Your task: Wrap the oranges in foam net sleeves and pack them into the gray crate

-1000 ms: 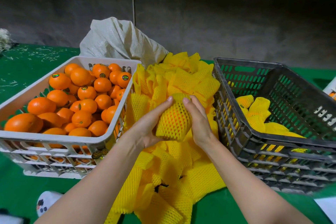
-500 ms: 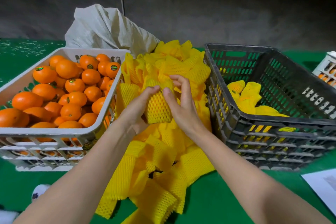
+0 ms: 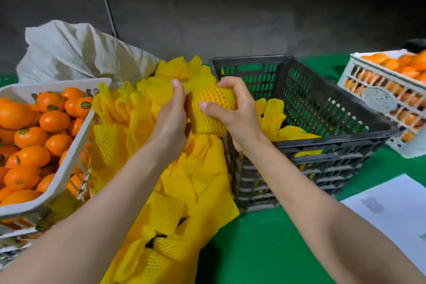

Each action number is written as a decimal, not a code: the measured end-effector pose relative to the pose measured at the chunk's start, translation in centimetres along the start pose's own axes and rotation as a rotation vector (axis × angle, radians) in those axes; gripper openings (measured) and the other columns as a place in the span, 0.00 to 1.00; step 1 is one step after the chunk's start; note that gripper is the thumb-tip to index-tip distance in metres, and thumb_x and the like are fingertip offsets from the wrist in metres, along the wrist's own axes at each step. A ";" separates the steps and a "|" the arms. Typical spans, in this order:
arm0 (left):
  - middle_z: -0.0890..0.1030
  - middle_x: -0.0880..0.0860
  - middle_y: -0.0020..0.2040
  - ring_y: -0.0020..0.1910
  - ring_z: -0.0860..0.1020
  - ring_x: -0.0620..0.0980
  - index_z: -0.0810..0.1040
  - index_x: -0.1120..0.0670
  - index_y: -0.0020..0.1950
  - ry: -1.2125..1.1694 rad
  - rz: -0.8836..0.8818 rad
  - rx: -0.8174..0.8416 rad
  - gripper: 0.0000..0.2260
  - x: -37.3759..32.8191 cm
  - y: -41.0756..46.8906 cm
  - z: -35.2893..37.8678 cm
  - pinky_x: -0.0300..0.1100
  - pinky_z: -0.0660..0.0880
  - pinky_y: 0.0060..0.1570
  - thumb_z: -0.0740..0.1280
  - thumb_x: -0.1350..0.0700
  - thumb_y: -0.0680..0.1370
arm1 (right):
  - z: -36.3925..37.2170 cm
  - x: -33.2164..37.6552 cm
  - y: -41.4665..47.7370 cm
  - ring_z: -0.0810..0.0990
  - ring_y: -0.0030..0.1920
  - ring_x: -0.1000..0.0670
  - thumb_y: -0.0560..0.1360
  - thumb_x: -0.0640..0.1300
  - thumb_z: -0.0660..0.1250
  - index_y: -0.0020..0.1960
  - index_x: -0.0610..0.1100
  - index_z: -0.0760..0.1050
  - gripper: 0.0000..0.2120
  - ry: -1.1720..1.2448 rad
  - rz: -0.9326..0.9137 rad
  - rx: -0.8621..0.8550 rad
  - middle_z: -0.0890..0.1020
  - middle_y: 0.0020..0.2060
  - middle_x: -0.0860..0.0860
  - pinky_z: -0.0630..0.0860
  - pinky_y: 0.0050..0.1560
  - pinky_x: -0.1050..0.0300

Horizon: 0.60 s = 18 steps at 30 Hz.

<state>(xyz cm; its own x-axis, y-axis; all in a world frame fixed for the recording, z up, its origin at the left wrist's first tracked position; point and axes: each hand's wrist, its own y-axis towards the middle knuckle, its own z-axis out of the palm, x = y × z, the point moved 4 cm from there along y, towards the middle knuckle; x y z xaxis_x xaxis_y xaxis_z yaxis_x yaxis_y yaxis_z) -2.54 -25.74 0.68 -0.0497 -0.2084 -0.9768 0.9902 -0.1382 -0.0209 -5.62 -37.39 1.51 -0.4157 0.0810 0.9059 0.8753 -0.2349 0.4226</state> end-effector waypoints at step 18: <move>0.81 0.55 0.52 0.53 0.78 0.54 0.80 0.54 0.56 1.299 0.438 0.238 0.09 5.5 6.2 10.9 0.47 0.76 0.51 0.63 0.61 0.79 | -8.2 -10.5 12.2 0.74 0.56 0.42 0.75 0.40 0.65 0.61 0.44 0.68 0.16 -1.211 0.218 0.772 0.75 0.56 0.44 0.74 0.55 0.47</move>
<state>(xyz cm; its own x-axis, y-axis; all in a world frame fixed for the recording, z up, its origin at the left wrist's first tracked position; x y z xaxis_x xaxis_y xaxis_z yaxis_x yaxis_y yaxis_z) 1.88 -38.31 -2.51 0.5407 0.7435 -0.3935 0.8412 -0.4832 0.2428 7.36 -49.06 -3.05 -0.1420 0.9566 0.2544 0.9673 0.1886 -0.1693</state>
